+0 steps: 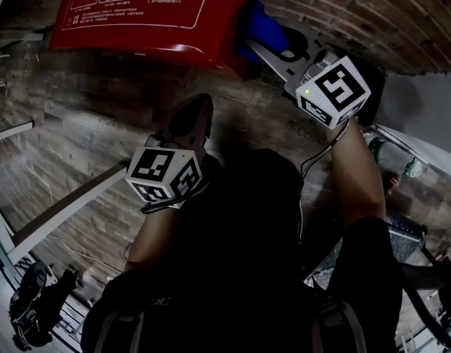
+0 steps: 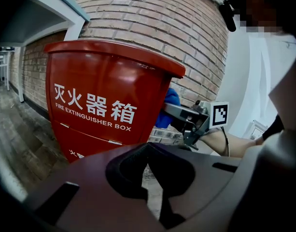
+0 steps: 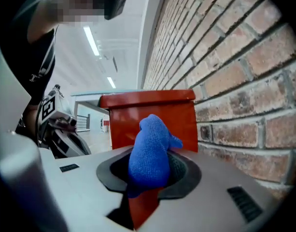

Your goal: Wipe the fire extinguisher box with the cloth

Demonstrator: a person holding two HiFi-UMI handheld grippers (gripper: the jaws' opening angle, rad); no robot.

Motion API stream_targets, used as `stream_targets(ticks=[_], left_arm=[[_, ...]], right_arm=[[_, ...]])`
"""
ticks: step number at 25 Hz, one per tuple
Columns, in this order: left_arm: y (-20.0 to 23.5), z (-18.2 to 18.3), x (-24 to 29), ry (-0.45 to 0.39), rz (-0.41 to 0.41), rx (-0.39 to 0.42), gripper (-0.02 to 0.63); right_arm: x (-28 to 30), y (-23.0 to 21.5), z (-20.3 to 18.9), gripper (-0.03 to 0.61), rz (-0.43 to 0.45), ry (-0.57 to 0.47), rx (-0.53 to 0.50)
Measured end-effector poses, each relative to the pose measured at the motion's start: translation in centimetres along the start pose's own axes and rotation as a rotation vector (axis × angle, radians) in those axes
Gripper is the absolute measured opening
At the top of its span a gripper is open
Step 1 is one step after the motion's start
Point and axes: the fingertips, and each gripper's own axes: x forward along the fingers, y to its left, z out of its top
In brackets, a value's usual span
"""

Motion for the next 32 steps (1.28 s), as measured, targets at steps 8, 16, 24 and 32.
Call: stream_targets(ticks=[8,16,24,32], left_arm=[[1.1,-1.2,-0.6,-0.002,0.052,0.004,0.008],[1.0,-2.5,-1.2,0.011,0.065,-0.021,0.008],[1.4,-3.9,-0.3,0.01,0.025,-0.09,0.008],[2.6,-4.4,-0.8,-0.007,0.039,-0.098,0.008]], right_arm=[[-0.7,3.8,0.4,0.124,0.039,-0.105,0.082],[-0.1,3.9,-6.0,0.126,-0.013,-0.084,0.24],[0.5,2.6,-11.1,0.126,-0.062,-0.083,0.334],[1.3,1.9,-17.0,0.126,-0.115,0.016,0.402]])
